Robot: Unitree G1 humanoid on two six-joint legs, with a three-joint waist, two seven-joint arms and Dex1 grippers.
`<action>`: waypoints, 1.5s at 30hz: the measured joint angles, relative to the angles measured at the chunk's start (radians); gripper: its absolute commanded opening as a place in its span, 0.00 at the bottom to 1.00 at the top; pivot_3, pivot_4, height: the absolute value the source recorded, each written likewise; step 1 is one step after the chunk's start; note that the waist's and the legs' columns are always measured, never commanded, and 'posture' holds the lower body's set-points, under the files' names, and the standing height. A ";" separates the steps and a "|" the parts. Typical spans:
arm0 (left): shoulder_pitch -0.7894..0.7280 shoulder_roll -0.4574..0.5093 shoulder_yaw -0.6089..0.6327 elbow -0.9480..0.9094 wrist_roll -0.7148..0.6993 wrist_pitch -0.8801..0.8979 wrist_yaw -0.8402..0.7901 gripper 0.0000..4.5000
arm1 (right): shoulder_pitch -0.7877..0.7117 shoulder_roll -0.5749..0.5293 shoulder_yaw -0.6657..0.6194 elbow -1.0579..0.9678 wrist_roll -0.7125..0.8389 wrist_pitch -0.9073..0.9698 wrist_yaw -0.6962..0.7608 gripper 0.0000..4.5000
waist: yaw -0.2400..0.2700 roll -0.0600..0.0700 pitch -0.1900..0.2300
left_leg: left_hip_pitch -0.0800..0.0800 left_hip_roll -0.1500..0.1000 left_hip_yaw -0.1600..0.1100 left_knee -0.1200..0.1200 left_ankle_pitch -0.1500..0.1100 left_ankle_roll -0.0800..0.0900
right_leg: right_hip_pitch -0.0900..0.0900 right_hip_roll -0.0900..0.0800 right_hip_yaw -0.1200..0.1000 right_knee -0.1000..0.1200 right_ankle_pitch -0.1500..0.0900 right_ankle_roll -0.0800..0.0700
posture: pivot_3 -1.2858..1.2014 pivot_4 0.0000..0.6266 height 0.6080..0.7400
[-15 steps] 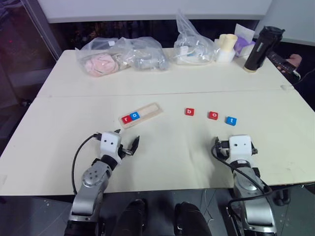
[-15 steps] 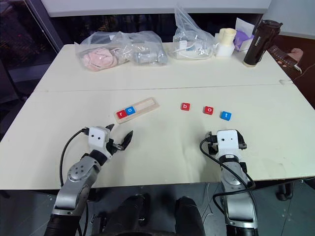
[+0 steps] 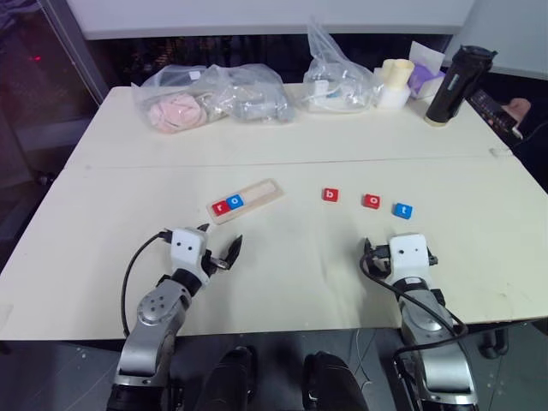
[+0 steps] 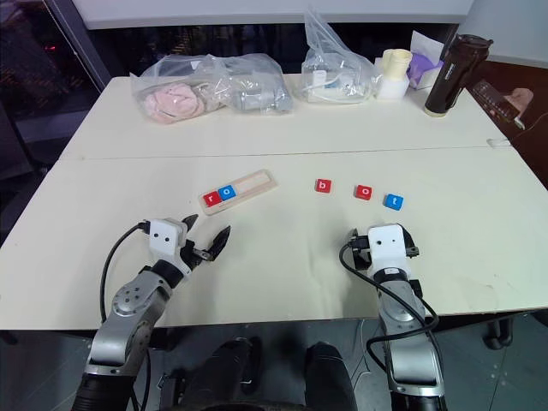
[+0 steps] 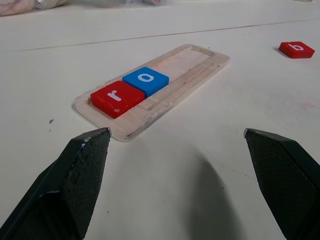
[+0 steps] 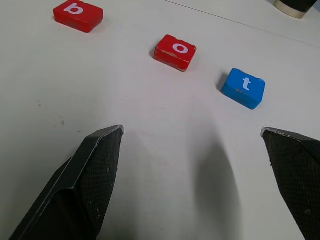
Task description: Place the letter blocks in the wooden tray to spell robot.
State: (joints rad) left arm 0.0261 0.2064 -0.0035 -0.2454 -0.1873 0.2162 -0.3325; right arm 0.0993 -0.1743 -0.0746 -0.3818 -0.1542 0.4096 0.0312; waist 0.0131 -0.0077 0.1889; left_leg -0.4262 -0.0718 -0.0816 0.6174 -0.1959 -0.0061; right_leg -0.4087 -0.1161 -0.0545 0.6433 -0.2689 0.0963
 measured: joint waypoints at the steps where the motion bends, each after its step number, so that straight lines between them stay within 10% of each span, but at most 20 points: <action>1: 0.001 0.000 0.000 0.000 0.000 -0.001 0.000 1.00 | 0.000 0.000 0.000 0.000 0.000 0.000 0.001 1.00 | 0.000 0.000 0.000 | 0.000 0.000 0.000 0.000 0.000 0.000 | 0.000 0.000 0.000 0.000 0.000 0.000 | 0.52 0.24 0.88; 17: 0.001 0.004 0.000 0.006 -0.001 -0.007 -0.004 1.00 | -0.014 -0.023 -0.001 0.000 0.001 -0.002 0.026 1.00 | 0.000 0.000 0.000 | 0.000 0.000 0.000 0.000 0.000 0.001 | 0.000 0.000 0.000 0.000 0.001 0.000 | 0.52 0.24 0.88; 27: -0.163 0.267 0.062 0.088 -0.129 0.032 -0.302 1.00 | -0.108 -0.179 0.014 -0.006 0.103 -0.005 0.261 1.00 | -0.001 0.000 0.000 | 0.000 0.000 0.000 0.000 0.001 0.001 | 0.000 0.002 -0.001 0.001 0.002 -0.003 | 0.52 0.24 0.88; 35: -0.471 0.467 0.028 0.575 -0.121 -0.073 -0.703 1.00 | -0.140 -0.392 0.038 -0.082 0.284 0.088 0.576 1.00 | 0.001 0.000 0.001 | 0.000 -0.001 0.000 0.000 0.001 0.002 | 0.000 0.003 -0.002 0.001 0.003 -0.001 | 0.52 0.24 0.88; 45: -0.823 0.387 -0.079 1.178 0.045 -0.378 -0.913 1.00 | -0.158 -0.415 0.058 -0.125 0.334 0.129 0.616 1.00 | -0.002 -0.005 0.003 | -0.001 -0.002 0.001 0.000 0.001 0.003 | -0.001 0.001 -0.002 0.002 0.004 0.001 | 0.52 0.24 0.88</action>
State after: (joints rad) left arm -0.7966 0.5939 -0.0827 0.9328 -0.1420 -0.1618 -1.2458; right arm -0.0586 -0.5888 -0.0170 -0.5069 0.1800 0.5385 0.6473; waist 0.0113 -0.0122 0.1920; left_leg -0.4272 -0.0737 -0.0805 0.6173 -0.1954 -0.0036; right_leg -0.4096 -0.1147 -0.0566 0.6451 -0.2649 0.0978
